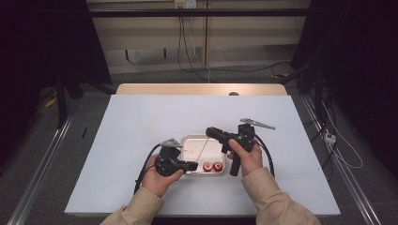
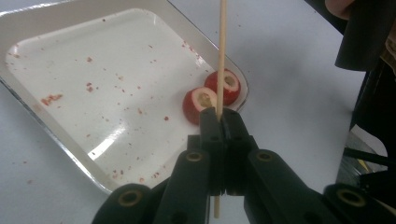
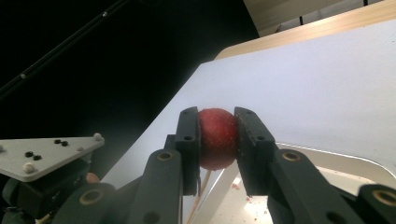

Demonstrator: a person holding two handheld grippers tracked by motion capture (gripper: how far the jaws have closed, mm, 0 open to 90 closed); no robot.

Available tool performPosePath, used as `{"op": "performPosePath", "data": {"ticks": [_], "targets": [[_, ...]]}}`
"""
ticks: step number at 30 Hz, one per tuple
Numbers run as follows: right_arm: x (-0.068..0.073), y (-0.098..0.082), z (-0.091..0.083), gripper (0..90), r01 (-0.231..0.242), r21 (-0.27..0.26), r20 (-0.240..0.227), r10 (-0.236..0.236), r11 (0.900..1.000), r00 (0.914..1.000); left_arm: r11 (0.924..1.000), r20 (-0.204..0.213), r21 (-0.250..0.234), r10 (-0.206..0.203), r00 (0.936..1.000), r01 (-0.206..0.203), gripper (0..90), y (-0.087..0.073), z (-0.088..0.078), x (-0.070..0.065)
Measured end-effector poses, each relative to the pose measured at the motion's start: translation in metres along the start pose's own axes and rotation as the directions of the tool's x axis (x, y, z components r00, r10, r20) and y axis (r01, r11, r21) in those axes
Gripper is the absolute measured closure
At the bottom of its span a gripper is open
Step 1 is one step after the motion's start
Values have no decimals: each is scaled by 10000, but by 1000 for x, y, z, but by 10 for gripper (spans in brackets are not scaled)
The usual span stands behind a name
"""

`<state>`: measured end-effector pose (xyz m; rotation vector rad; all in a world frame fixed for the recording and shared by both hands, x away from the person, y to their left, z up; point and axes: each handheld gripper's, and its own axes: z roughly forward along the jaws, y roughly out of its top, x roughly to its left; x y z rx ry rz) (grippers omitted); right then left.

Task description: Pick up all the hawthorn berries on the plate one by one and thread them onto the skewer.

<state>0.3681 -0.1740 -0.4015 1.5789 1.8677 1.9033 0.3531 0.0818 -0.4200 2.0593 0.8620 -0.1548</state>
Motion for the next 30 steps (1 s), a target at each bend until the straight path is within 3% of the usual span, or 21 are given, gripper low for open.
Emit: {"op": "performPosePath", "data": {"ticks": [4,10,15,22,30], "targets": [[-3,-2,-3,725,-157,-9,-73,157,9999,9999,9995,-55,-268,-137,9999,136,894,0,-3,2],[-4,-4,-3,730,-212,-88,-5,212,9997,9998,9996,-200,-285,-23,9998,18,895,0,1,-1],[-2,-7,-2,732,-636,-309,-166,631,9975,9979,9987,-295,-507,-17,9996,2,895,0,1,-2],[0,-7,-1,735,-334,-301,-136,331,9990,9994,9978,-559,-653,103,9984,-139,896,1,2,-4],[5,-8,-1,722,170,-344,-167,-176,9993,9997,9969,-373,-781,29,9993,-58,896,2,1,-4]]}}
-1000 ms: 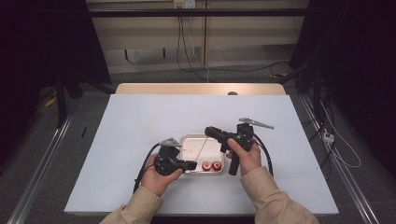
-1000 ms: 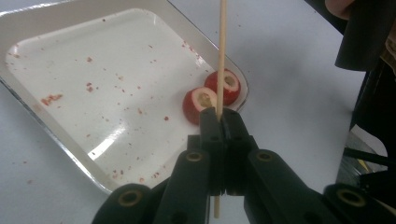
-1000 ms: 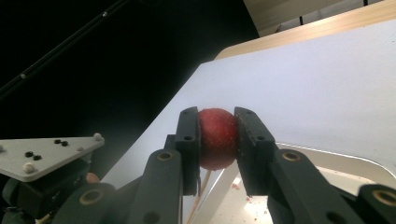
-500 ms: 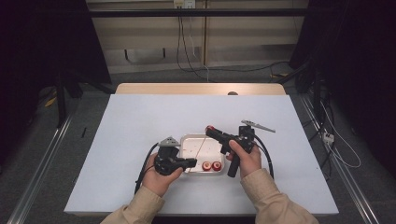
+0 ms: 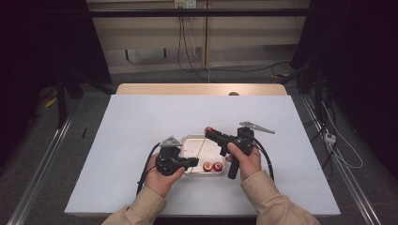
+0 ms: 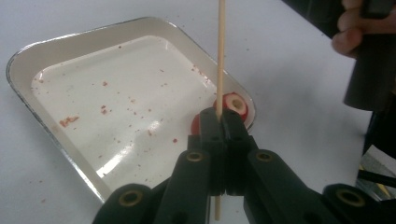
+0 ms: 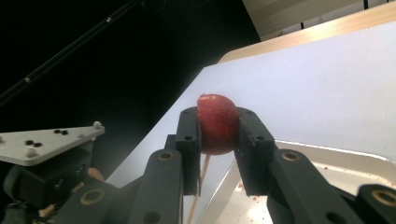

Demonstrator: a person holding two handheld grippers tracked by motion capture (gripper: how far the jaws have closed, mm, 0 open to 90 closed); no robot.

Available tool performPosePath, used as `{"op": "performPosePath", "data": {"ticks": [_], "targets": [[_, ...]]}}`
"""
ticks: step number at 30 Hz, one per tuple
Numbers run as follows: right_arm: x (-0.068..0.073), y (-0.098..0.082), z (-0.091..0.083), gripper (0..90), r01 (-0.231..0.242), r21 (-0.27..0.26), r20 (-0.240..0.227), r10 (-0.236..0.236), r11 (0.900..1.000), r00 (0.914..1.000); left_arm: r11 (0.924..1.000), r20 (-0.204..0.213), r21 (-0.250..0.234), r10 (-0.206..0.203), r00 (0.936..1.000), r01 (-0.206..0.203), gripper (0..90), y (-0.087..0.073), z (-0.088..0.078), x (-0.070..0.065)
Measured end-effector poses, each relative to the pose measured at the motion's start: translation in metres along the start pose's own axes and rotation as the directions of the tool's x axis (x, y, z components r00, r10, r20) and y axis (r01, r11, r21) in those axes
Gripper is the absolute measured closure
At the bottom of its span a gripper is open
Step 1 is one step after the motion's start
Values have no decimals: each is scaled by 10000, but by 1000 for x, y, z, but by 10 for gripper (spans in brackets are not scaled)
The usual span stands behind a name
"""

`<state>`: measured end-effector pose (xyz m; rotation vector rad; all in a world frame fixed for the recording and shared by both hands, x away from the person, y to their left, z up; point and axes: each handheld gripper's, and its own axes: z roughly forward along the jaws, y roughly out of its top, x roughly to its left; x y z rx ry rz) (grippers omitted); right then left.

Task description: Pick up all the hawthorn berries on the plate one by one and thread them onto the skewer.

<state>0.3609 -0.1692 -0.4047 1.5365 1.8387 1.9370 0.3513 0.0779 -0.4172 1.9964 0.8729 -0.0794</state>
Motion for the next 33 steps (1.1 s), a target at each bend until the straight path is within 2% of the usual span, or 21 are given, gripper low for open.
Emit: {"op": "performPosePath", "data": {"ticks": [3,5,11,14,16,17,20,22,24,30,33], "targets": [[0,0,0,672,332,89,163,-333,9994,9993,10000,-11,34,60,10000,-60,896,0,0,-1],[0,0,1,594,413,118,241,-415,9991,9988,9999,-64,86,73,10000,-72,896,0,0,-1],[1,4,3,567,373,45,356,-375,9993,9987,9996,-58,181,219,9997,-218,895,-1,1,-3],[1,5,5,619,439,96,410,-442,9990,9982,9993,-53,218,313,9995,-311,896,-1,2,-5],[1,5,6,705,494,132,380,-499,9987,9980,9992,-76,201,334,9994,-333,896,-1,2,-6],[1,4,6,711,499,131,392,-503,9987,9980,9992,-201,212,335,9992,-331,896,-2,2,-7],[3,3,7,721,393,75,378,-395,9992,9985,9989,-130,154,444,9989,-442,897,-2,2,-9],[3,3,7,727,23,-5,139,-23,10000,9999,9980,-244,105,625,9977,-623,897,-2,1,-11],[2,4,6,727,-114,-20,36,114,9999,9999,9984,-73,79,563,9984,-562,897,-1,0,-10],[0,7,5,727,-131,270,-87,133,9996,9999,9981,-24,192,580,9983,-580,898,-1,-1,-10],[-2,8,4,727,-306,379,-221,314,9988,9993,9963,16,254,826,9966,-826,898,-1,-3,-9]]}}
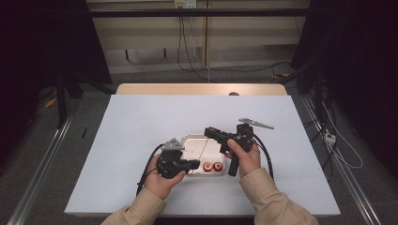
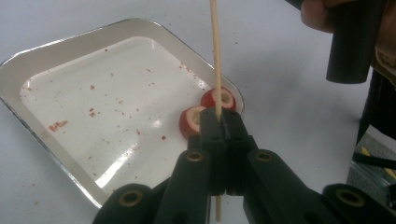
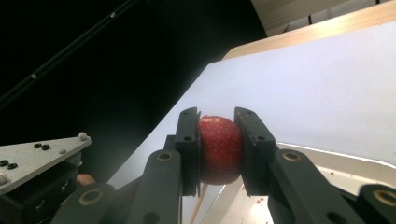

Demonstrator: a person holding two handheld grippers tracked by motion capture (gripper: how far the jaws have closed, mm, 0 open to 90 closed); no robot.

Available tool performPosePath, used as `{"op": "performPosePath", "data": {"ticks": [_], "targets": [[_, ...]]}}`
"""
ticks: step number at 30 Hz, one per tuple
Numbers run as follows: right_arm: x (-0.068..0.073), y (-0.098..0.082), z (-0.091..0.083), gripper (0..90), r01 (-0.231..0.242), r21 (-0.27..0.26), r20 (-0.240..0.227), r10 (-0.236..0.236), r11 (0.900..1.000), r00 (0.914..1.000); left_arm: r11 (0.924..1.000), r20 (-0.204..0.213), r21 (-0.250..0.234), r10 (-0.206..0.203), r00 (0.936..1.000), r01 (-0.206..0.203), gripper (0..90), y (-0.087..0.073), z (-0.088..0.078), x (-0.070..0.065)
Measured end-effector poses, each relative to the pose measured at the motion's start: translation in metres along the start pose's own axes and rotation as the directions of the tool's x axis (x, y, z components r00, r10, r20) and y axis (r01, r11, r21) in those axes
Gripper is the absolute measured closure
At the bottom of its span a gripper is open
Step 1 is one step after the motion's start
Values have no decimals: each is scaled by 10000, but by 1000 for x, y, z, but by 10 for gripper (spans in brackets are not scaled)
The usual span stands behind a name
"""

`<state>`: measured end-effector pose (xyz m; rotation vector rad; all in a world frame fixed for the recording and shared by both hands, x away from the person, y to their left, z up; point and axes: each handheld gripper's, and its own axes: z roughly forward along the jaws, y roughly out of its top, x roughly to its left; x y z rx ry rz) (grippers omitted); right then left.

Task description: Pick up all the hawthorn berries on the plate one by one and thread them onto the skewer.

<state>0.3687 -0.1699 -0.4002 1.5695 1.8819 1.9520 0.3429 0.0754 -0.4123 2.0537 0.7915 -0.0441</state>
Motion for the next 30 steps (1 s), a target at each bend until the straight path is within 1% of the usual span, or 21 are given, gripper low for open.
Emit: {"op": "performPosePath", "data": {"ticks": [2,4,6,7,9,10,11,13,14,16,18,20,21,24,26,30], "targets": [[-2,1,-1,726,-69,142,-105,70,9999,9999,10000,30,68,69,10000,-69,898,1,-2,-1],[-2,2,-1,726,-237,232,-270,244,9994,9993,10000,23,40,48,10000,-48,898,1,-3,-1],[-3,2,-1,724,-229,274,-271,237,9994,9994,9999,93,115,86,9999,-87,898,1,-2,-2],[-3,2,-1,723,-259,285,-282,267,9993,9992,9996,109,195,178,9998,-180,897,2,-2,-3],[-3,2,0,721,-248,362,-283,258,9990,9993,9996,128,160,213,9997,-215,898,2,-3,-4],[-3,2,-1,719,-286,345,-305,297,9990,9991,9998,143,109,165,9998,-166,897,2,-3,-4],[-3,3,-1,712,-270,309,-316,280,9992,9991,9997,236,164,150,9996,-154,898,2,-3,-3],[-3,4,-2,700,-250,-34,-185,250,9997,9995,9999,243,110,107,9996,-109,898,2,-4,-4],[-3,5,-3,698,-264,-89,-269,262,9996,9993,9999,256,95,93,9996,-95,898,2,-3,-4],[-2,6,-3,696,-144,-110,-135,143,9998,9998,9999,209,66,100,9997,-101,897,2,-3,-4],[-2,5,-3,704,-138,-32,-88,138,9999,9999,10000,198,-15,85,9998,-85,897,1,-3,-4],[-2,4,-3,711,-248,-79,-172,247,9997,9995,10000,199,-55,81,9998,-80,897,1,-2,-5],[-2,4,-3,713,-302,-95,-140,301,9995,9994,9999,155,-98,98,9998,-97,897,1,-2,-6],[0,3,-2,718,-362,-39,-140,362,9993,9992,9997,81,-247,-54,10000,56,898,1,-3,-6],[0,2,-1,718,-260,-129,-106,259,9996,9996,9991,151,-359,-239,9996,244,898,-1,-2,-5],[0,-1,-1,719,-349,-278,3,349,9990,9994,9986,15,-474,-217,9998,218,898,-1,-3,-6]]}}
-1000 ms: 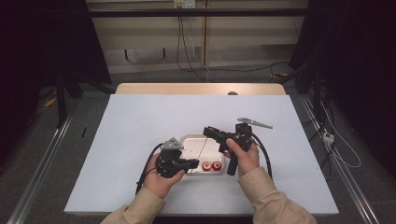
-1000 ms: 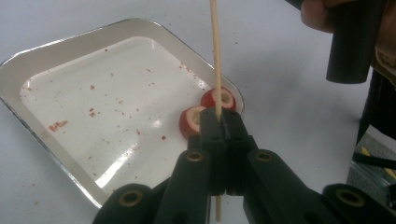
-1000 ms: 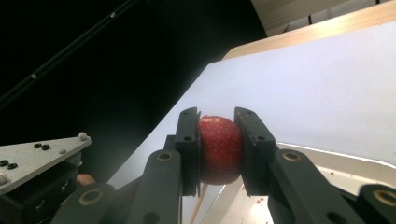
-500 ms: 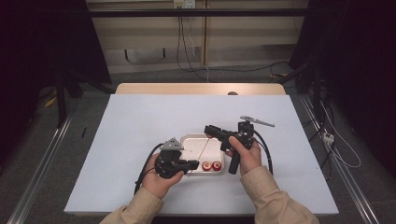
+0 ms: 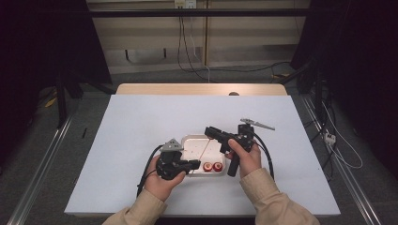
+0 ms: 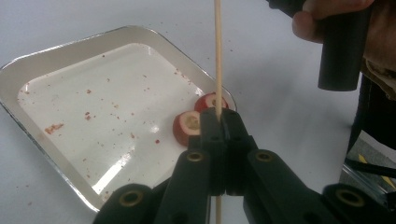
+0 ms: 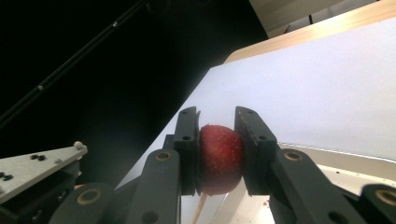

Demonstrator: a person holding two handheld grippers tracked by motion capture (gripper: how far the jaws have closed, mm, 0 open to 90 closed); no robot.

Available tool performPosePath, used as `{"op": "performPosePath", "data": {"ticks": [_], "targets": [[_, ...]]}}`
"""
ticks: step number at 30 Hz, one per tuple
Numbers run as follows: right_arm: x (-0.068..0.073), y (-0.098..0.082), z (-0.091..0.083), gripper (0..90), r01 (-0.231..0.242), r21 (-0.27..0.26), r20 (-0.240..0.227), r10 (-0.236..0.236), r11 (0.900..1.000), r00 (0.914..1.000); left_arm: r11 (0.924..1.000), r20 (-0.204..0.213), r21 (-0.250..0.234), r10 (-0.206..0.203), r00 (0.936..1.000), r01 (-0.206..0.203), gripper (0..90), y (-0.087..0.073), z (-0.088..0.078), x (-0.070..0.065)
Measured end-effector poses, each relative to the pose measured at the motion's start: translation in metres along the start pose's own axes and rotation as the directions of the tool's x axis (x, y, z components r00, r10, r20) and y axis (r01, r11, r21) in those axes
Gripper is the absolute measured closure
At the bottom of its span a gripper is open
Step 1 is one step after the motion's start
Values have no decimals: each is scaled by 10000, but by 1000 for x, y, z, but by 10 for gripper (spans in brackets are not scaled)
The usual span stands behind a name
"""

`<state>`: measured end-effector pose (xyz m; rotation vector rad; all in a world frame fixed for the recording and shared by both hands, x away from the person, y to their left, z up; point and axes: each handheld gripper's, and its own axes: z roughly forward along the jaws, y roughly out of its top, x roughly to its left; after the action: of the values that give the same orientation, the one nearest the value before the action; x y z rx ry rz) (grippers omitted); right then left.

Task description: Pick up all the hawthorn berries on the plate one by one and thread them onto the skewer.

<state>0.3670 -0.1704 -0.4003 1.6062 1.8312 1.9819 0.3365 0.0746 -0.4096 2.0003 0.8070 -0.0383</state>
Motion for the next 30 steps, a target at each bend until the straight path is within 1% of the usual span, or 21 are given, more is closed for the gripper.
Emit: {"op": "performPosePath", "data": {"ticks": [2,4,6,9,10,12,13,14,15,16,17,18,19,20,21,22,24,25,27,29,30], "targets": [[1,-1,0,719,27,4,-9,-27,10000,10000,9999,-59,-140,-72,10000,71,899,0,0,-1],[3,-2,-1,720,79,-119,-28,-79,9999,10000,9997,8,-121,-229,9997,229,899,1,0,-1],[4,-4,-1,720,211,-277,121,-208,9994,9997,9988,39,-217,-429,9991,430,899,-1,1,1],[4,-8,-2,721,258,-385,247,-249,9989,9994,9986,-14,-223,-484,9988,484,900,-2,3,0],[4,-8,-2,722,167,-388,218,-158,9991,9996,9982,23,-292,-524,9986,525,899,-1,3,0],[3,-8,-2,722,131,-411,291,-119,9991,9995,9983,-12,-232,-529,9986,528,900,-1,3,0],[3,-8,-2,723,101,-401,226,-91,9991,9997,9979,-12,-352,-542,9985,541,900,-1,3,0],[3,-9,-2,723,136,-452,333,-121,9989,9994,9986,9,-208,-479,9989,479,900,-1,3,0],[4,-9,-2,723,101,-402,321,-88,9991,9994,9984,-38,-203,-530,9986,530,900,-1,4,0],[4,-9,-1,723,119,-405,300,-107,9991,9995,9980,-49,-317,-555,9984,554,900,-2,4,0],[3,-10,-1,723,87,-409,429,-69,9991,9991,9982,-13,-221,-557,9984,557,900,-2,5,1],[3,-10,0,724,53,-389,379,-38,9992,9993,9979,-86,-287,-588,9982,586,900,-2,5,1],[4,-11,1,724,38,-462,401,-19,9989,9992,9979,-39,-299,-574,9983,572,900,-2,4,1],[4,-11,1,725,-50,-502,375,69,9987,9993,9984,-74,-200,-522,9986,520,900,-1,4,1],[4,-11,2,726,-3,-489,300,17,9988,9995,9983,-111,-217,-545,9985,543,900,-1,4,1],[4,-12,2,725,37,-448,366,-21,9990,9993,9982,22,-131,-591,9982,591,900,-1,5,2],[4,-12,4,726,52,-235,384,-43,9997,9993,9991,-34,75,-424,9991,425,900,-1,8,-1],[4,-12,4,726,28,-182,387,-21,9998,9992,9991,37,27,-419,9991,419,900,-1,8,-1],[5,-12,5,726,58,-261,305,-50,9996,9995,9992,-42,-108,-384,9993,383,900,0,7,-2],[6,-12,5,726,15,-269,252,-8,9996,9997,9988,-4,-125,-484,9988,484,900,0,6,-1],[6,-12,5,726,123,-231,349,-115,9997,9993,9985,4,-228,-489,9988,489,900,0,6,0]]}}
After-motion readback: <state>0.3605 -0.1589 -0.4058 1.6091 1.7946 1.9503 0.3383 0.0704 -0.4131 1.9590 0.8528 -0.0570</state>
